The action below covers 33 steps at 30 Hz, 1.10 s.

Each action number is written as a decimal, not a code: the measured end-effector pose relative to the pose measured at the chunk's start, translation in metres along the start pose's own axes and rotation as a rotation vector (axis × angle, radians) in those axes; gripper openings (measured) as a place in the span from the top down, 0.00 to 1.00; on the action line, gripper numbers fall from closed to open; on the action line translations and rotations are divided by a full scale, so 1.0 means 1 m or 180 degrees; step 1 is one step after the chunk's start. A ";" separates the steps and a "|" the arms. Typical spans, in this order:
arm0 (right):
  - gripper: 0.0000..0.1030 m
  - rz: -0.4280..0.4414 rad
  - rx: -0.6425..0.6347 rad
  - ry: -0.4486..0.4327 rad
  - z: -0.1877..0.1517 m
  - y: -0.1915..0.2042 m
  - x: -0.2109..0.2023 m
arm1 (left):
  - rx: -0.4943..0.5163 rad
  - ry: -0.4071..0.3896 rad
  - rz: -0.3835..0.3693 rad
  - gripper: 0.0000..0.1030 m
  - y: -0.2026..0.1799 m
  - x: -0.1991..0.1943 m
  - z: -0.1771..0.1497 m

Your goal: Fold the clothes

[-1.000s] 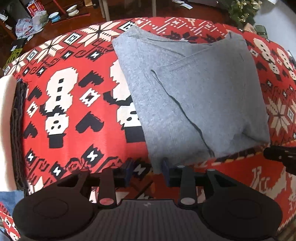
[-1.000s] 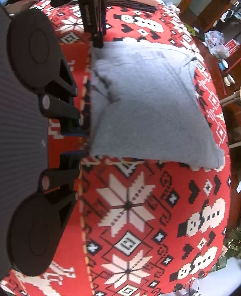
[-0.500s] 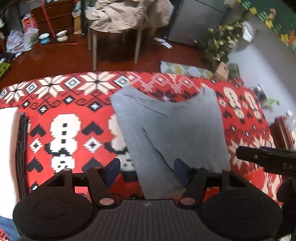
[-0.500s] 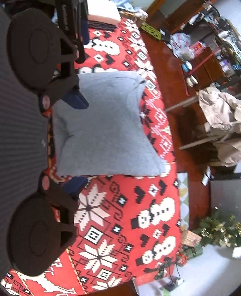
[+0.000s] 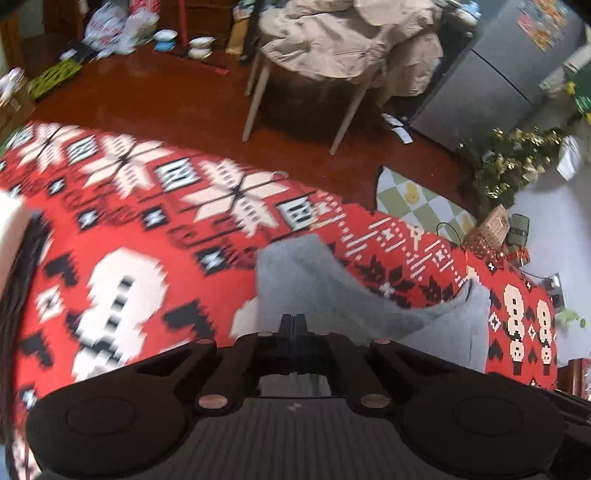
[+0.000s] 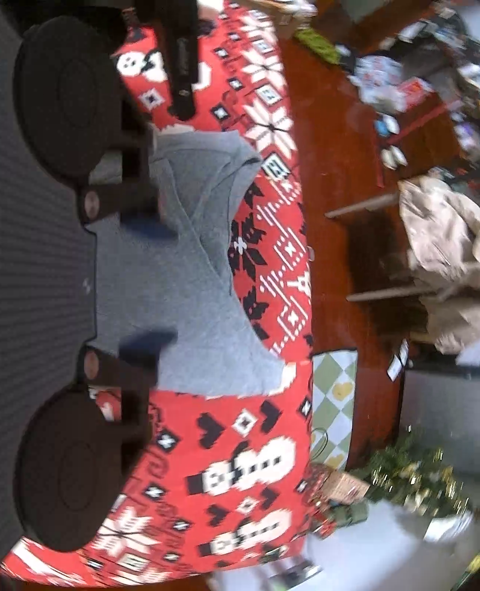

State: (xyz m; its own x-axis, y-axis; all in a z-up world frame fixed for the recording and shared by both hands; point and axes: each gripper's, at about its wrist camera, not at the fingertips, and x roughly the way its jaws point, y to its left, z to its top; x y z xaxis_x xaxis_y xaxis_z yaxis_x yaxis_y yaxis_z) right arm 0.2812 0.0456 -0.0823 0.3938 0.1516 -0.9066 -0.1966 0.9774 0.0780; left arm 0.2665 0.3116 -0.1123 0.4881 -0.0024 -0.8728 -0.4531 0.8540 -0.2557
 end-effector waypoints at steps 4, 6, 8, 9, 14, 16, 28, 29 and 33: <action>0.90 0.0163 -0.0047 0.0160 0.015 -0.002 0.019 | 0.0198 -0.0069 0.0115 1.00 -0.009 0.019 0.011; 0.90 0.0203 -0.0021 0.0187 0.020 -0.004 0.026 | 0.0209 -0.0006 0.0207 1.00 -0.009 0.033 0.016; 0.88 0.0255 0.0072 0.0197 0.024 -0.009 0.033 | 0.0172 0.0105 0.0252 1.00 -0.005 0.048 0.019; 0.85 0.0280 0.0120 0.0202 0.026 -0.011 0.036 | 0.0194 0.0090 0.0242 1.00 -0.005 0.052 0.020; 0.84 0.0393 0.0269 0.0184 0.034 -0.018 0.047 | 0.0251 0.0062 0.0113 1.00 -0.004 0.060 0.028; 0.84 0.0457 0.0280 0.0184 0.037 -0.017 0.051 | 0.0249 0.0057 0.0074 1.00 0.000 0.060 0.029; 0.84 0.0499 0.0312 0.0316 0.036 -0.009 0.067 | 0.0360 0.0042 0.0206 1.00 0.011 0.058 0.043; 0.84 0.0471 0.0310 0.0322 0.036 -0.010 0.068 | 0.0366 0.0044 0.0207 1.00 0.012 0.062 0.045; 0.84 0.0428 0.0387 0.0332 0.038 -0.019 0.070 | 0.0361 -0.0041 0.0155 1.00 0.016 0.058 0.058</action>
State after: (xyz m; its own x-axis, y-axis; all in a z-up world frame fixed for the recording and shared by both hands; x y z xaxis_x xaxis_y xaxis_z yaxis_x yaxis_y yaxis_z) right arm 0.3468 0.0428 -0.1312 0.2751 0.2718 -0.9222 -0.1289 0.9610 0.2448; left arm 0.3308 0.3554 -0.1432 0.4772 0.0466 -0.8775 -0.3898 0.9062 -0.1639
